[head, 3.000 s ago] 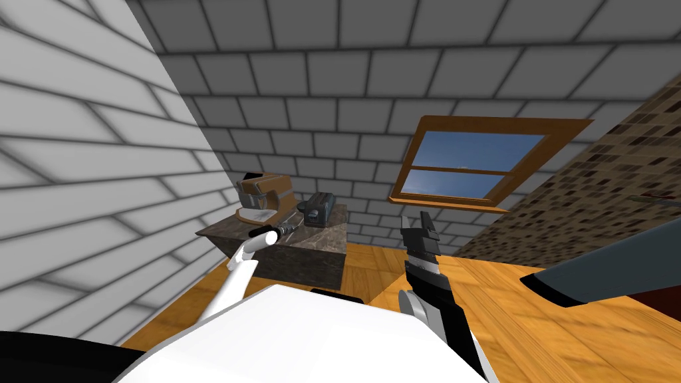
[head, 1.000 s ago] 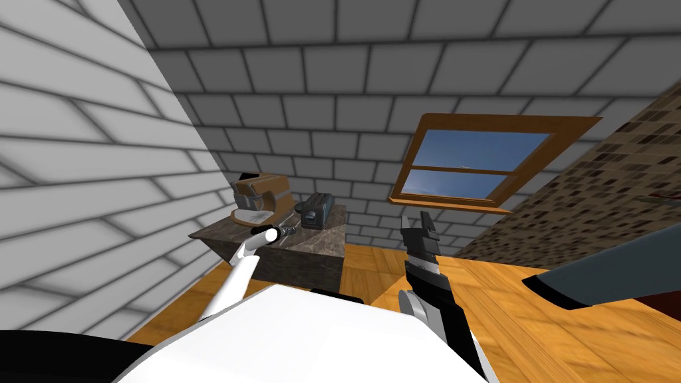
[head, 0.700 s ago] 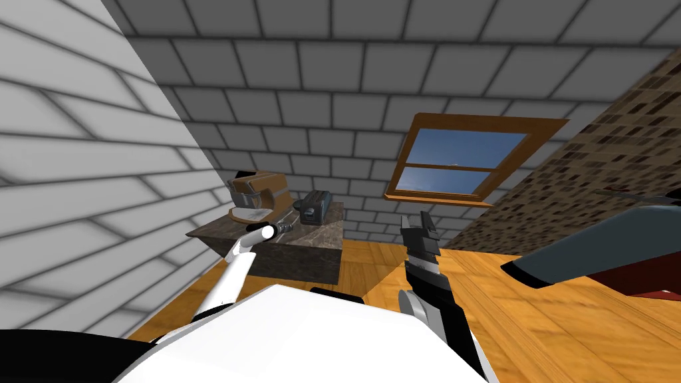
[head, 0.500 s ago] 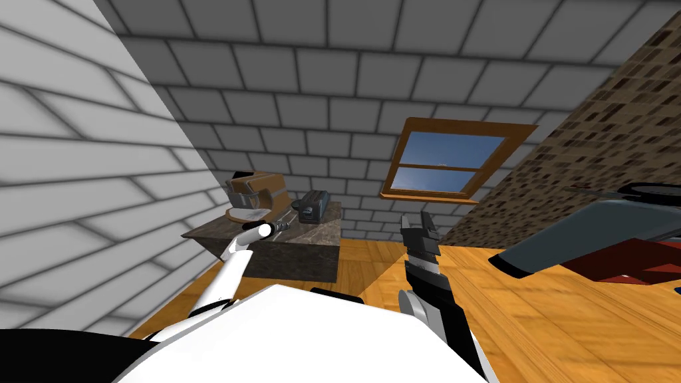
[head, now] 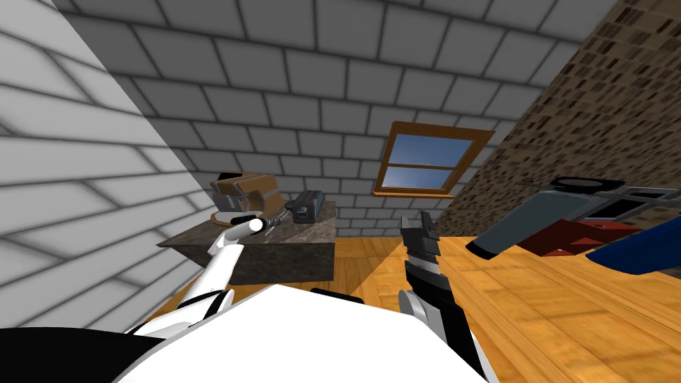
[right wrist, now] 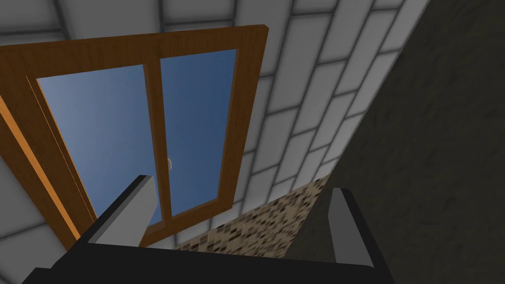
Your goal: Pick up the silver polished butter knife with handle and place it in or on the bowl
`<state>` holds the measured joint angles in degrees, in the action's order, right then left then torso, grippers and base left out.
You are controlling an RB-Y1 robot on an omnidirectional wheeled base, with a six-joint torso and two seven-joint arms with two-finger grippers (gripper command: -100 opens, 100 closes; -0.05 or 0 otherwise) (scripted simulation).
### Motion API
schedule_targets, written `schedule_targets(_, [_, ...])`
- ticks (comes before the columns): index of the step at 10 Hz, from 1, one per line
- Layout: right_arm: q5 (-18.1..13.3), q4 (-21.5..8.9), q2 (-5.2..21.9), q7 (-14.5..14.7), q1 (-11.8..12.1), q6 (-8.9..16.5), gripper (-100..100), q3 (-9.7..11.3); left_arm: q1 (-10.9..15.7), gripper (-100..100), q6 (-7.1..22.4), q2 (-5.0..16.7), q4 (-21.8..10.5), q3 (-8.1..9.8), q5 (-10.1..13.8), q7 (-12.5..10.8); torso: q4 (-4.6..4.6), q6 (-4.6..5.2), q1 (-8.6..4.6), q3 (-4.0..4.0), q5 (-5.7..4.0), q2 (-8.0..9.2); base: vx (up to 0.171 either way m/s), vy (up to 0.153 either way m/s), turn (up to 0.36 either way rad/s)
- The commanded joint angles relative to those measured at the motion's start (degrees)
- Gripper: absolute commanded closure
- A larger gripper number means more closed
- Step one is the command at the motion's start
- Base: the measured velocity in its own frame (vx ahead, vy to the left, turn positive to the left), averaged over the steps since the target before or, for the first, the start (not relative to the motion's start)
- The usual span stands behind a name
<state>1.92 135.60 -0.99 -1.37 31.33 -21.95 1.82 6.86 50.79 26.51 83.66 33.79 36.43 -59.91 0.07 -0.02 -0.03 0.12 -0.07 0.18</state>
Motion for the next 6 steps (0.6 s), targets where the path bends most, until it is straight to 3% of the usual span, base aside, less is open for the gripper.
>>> schedule_targets(1, [0.00,0.00,0.00,0.00,0.00,0.00,0,0.00,0.43,100,0.51,1.61,-0.03,1.14,-0.07,-1.00,0.00,0.00,0.00,0.00,0.00,0.00,-0.042,-0.024,-0.161])
schedule_targets(4, [0.00,0.00,0.00,0.00,0.00,0.00,0,0.00,2.43,100,0.94,6.59,-2.70,4.26,0.36,-2.31,0.04,0.03,-0.04,0.04,-0.03,0.04,-0.053,-0.031,-0.238])
schedule_targets(6, [0.00,0.00,0.00,0.00,0.00,0.00,0,0.00,3.18,100,1.21,8.29,-3.90,5.45,0.26,-2.70,0.04,-0.04,-0.08,0.06,-0.01,0.08,-0.040,-0.023,-0.135])
